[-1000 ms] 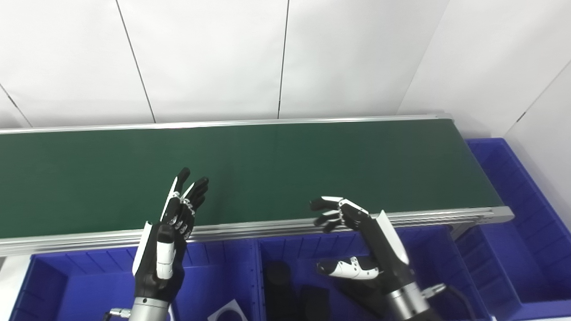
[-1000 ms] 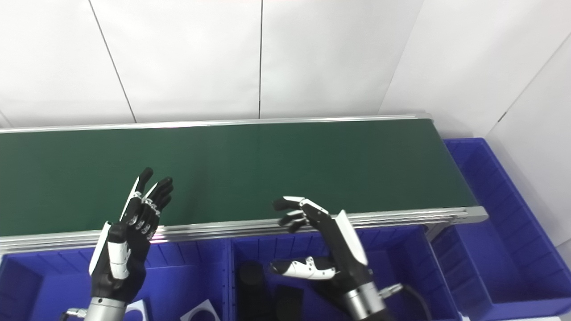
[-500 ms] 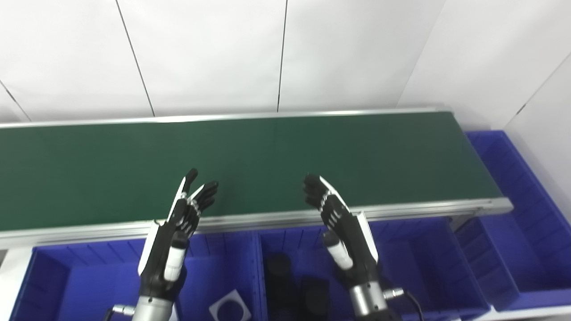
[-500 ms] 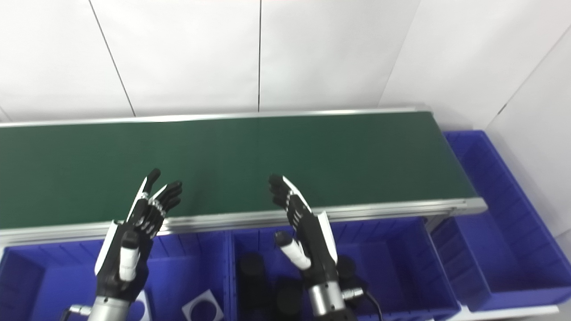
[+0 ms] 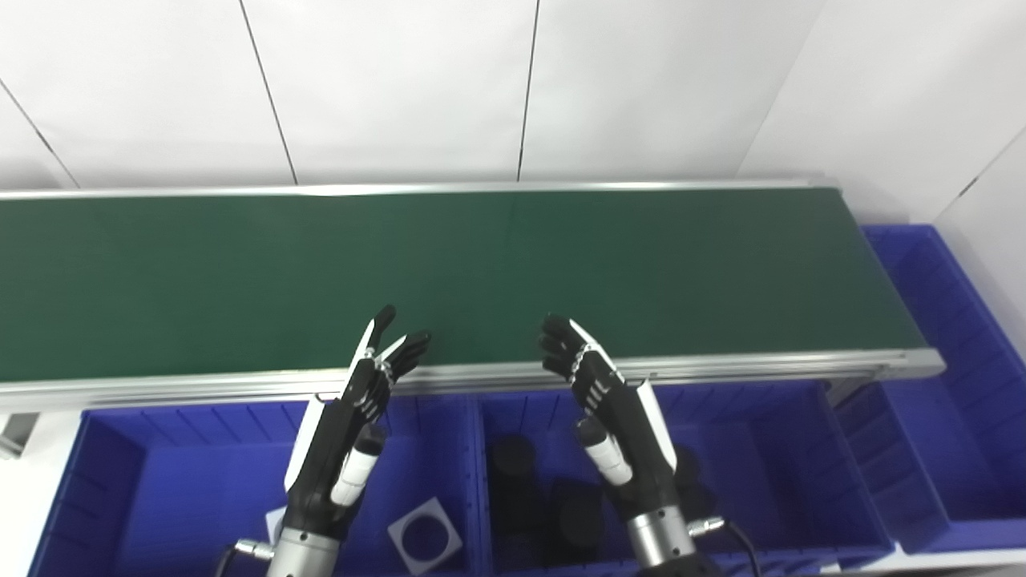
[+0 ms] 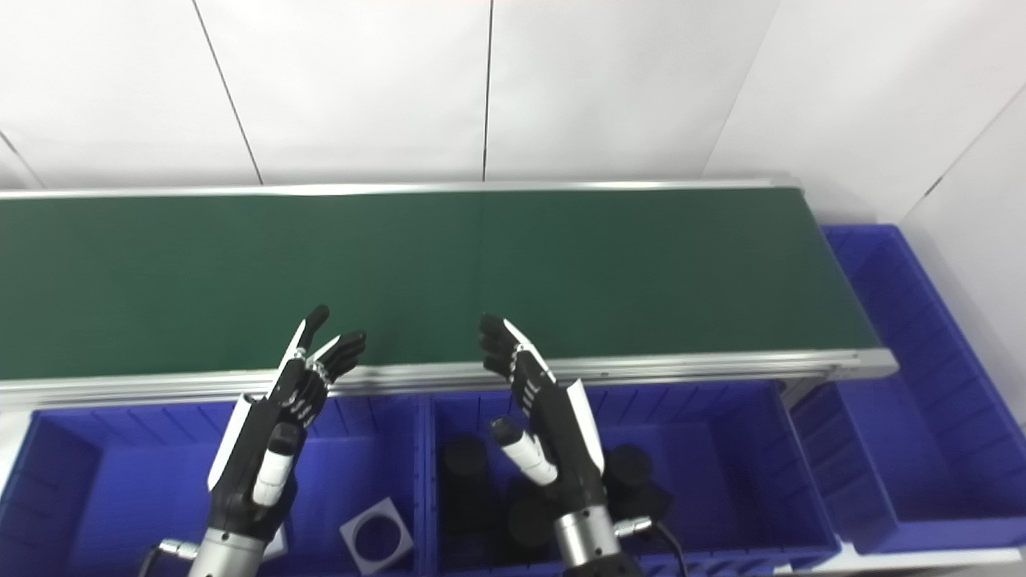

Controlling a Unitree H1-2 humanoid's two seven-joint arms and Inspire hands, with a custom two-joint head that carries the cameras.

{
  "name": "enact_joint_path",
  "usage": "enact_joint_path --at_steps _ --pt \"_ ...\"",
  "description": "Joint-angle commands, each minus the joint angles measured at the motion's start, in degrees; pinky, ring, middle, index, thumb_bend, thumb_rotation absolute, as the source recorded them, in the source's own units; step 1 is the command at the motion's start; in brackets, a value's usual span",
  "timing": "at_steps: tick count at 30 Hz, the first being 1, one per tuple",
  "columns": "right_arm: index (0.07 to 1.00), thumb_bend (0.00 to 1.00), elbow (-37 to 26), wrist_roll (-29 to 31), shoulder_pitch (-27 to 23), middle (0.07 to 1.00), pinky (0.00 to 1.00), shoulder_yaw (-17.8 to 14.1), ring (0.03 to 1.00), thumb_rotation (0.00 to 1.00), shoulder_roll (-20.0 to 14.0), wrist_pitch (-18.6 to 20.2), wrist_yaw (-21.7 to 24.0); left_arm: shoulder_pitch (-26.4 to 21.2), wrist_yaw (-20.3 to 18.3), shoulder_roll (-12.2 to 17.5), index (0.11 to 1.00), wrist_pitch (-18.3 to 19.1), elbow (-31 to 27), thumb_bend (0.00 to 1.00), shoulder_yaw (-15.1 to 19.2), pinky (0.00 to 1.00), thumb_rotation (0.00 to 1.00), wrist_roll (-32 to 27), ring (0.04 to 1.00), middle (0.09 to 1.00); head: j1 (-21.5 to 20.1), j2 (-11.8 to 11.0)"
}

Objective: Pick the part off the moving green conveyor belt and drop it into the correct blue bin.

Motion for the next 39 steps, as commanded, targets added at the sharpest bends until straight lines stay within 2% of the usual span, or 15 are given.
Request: enact_joint_path --at_steps 1,7,14,18,31,39 --pt "0.890 0.98 -2.86 1.17 -0.33 0.898 0.86 0.30 0.892 0.88 0.18 -0.41 0.77 0.07 0.64 -0.77 1.000 -1.69 -1.85 0.67 -0.41 0.88 0.97 0.82 0.876 0.869 0.36 0.19" --pt "0.888 0.99 -2.75 2.17 -0.35 0.897 0.85 -0.06 0.883 0.88 -0.55 -0.44 1.16 0.23 0.75 -1.08 1.000 -3.08 -0.96 0.66 -1.13 0.88 0.96 1.57 0.873 0.871 2.14 0.10" --pt "0.888 0.99 -2.30 3.31 -0.01 0.897 0.87 -0.35 0.887 0.88 -1.69 -1.28 2.05 0.91 1.55 -2.12 1.000 -3.62 -0.08 0.68 -1.87 0.88 0.97 2.98 0.872 0.865 7.19 -1.42" --pt "0.882 0.96 -2.08 3.51 0.39 0.894 0.86 -0.12 0.876 0.89 -1.86 -2.04 2.22 1.23 1.74 -2.25 1.000 -2.44 -0.97 0.70 -2.19 0.88 0.97 3.38 0.878 0.867 6.23 -1.71" --pt "0.885 0.94 -1.49 2.64 0.46 0.902 0.87 1.49 0.894 0.86 -0.43 -3.18 1.89 0.99 1.28 -1.07 1.000 -3.51 -0.33 0.68 -1.45 0.88 0.97 2.38 0.878 0.873 3.21 -1.91" --pt "0.886 0.96 -1.40 0.87 1.10 0.907 0.87 2.15 0.889 0.88 0.86 -2.92 1.00 1.03 1.03 -0.33 1.000 -2.62 -0.60 0.70 -1.03 0.89 0.97 1.77 0.882 0.872 1.01 -2.20"
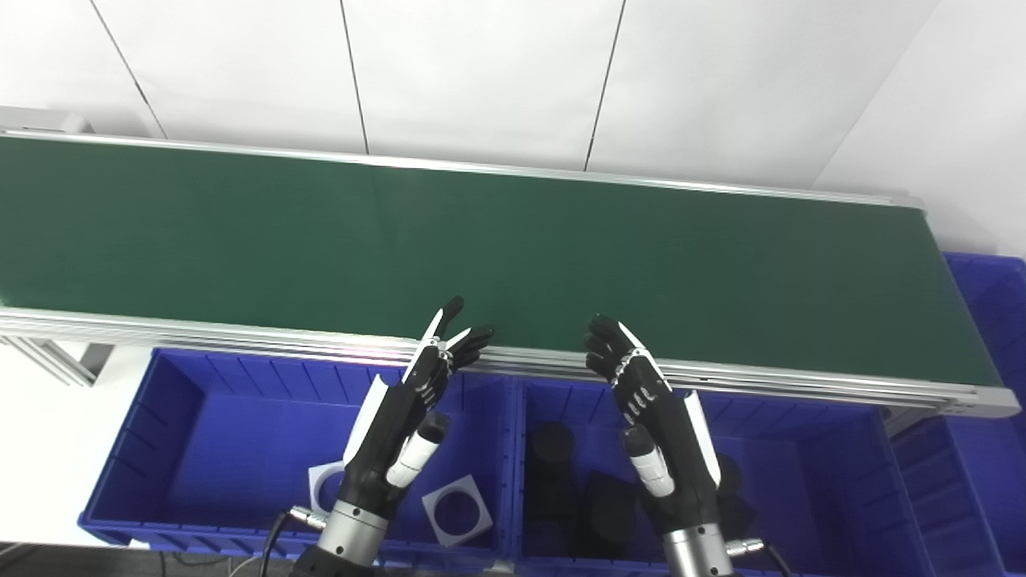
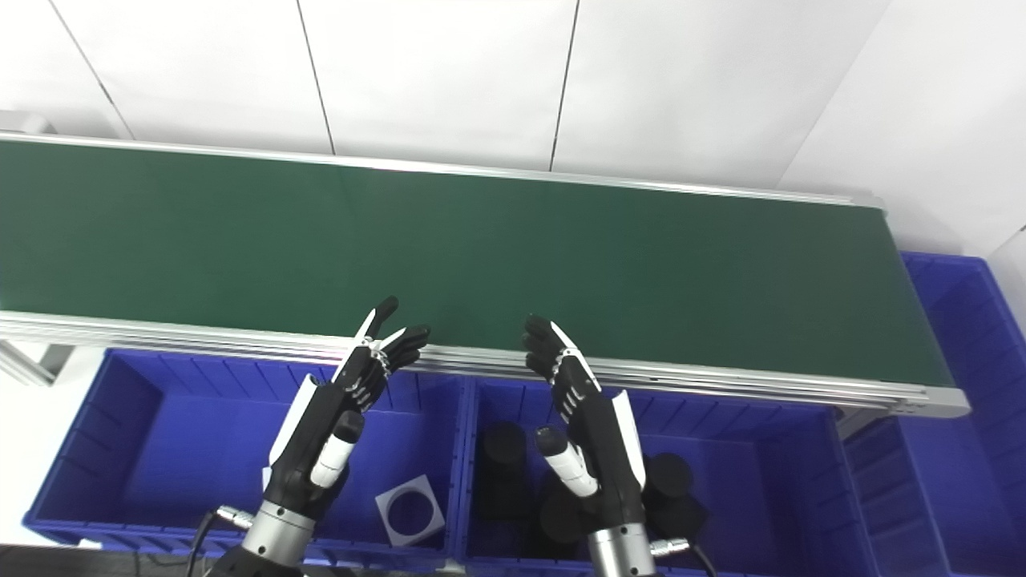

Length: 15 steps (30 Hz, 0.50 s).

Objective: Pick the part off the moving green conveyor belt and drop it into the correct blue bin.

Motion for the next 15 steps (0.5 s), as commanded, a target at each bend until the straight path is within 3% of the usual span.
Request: enact_joint_path --at_steps 1,15 --pt "0.886 0.96 -0.51 -0.59 0.27 0.907 0.87 0.51 0.889 0.88 1.14 -3.08 -0.45 -0.46 0.03 0.40 1.000 -1.55 -1.29 0.70 0.03 0.89 0.97 0.15 0.882 0.873 -0.43 0.03" --pt "0.905 0.99 5.10 -5.76 0.96 0.919 0.86 -0.09 0.883 0.91 2.38 -8.71 -4.72 -1.42 0.56 2.22 0.930 -0.84 1.79 0.75 1.08 0.89 0.96 4.02 0.910 0.914 -0.94 -0.21"
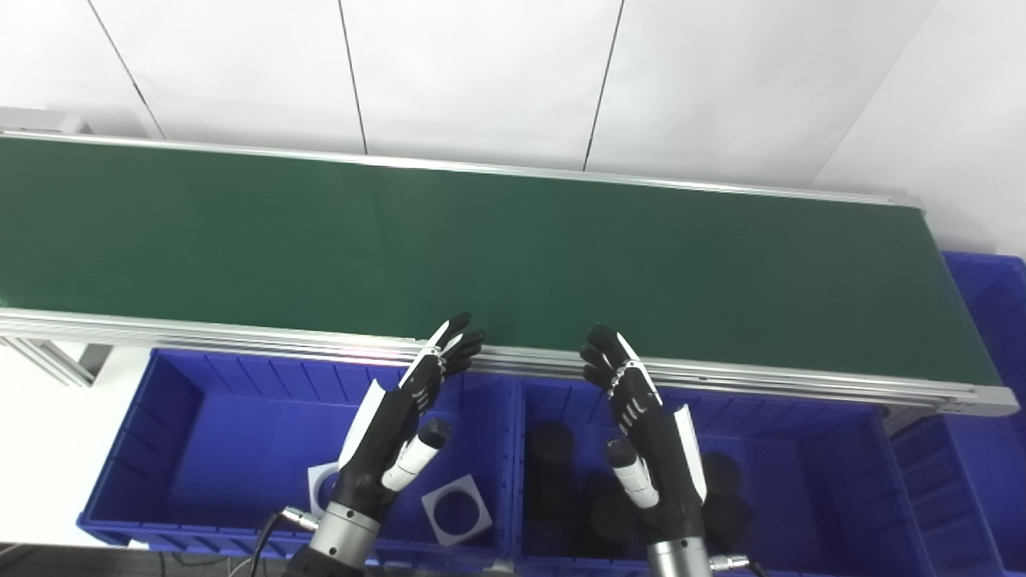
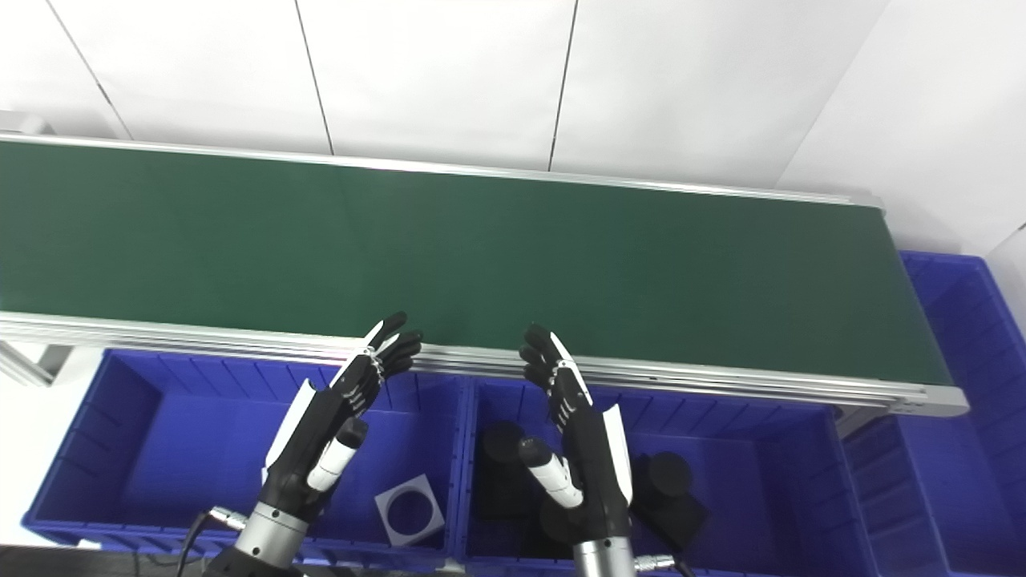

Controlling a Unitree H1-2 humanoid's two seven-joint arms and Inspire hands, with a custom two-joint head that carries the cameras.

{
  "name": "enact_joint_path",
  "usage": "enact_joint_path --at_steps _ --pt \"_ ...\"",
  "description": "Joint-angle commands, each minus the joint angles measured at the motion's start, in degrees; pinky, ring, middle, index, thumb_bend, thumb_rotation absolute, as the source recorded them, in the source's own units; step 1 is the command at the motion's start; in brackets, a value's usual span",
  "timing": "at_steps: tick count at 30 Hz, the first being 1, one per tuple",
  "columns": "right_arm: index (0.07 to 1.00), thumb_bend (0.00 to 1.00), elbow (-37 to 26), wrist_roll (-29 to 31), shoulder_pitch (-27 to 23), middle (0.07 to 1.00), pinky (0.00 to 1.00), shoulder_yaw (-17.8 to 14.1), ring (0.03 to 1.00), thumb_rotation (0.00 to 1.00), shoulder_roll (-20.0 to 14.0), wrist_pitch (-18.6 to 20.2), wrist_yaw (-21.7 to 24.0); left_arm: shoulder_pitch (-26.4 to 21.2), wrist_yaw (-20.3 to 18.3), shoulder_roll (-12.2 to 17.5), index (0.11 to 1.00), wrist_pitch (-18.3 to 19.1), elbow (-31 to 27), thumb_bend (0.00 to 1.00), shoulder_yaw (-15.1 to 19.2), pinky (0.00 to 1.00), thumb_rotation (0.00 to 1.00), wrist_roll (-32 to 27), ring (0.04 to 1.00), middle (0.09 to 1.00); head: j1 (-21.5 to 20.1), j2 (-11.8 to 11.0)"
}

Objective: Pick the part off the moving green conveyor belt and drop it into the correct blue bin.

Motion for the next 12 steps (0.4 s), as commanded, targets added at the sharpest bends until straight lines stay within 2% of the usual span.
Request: enact_joint_path --at_steps 1,5,12 --pt "0.904 0.99 0.01 -0.12 -0.39 0.919 0.85 -0.07 0.881 0.91 0.31 -3.66 -0.45 -1.07 0.56 0.47 0.929 -1.42 -0.35 0.75 0.25 0.89 0.97 0.97 0.912 0.919 0.09 0.03" --pt "0.927 1.00 0.98 1.05 -0.27 0.927 0.87 0.05 0.896 0.93 0.30 -2.05 0.13 -1.46 0.61 1.11 0.925 -2.51 1.44 0.74 0.94 0.91 0.94 0.47 0.921 0.936 0.11 0.02" --pt "0.933 1.00 3.35 2.45 -0.43 0.935 0.88 0.08 0.908 0.94 0.21 -2.08 0.58 -1.35 0.73 1.84 0.919 -3.74 3.12 0.73 1.27 0.90 0.93 1.13 0.929 0.942 0.00 0.09"
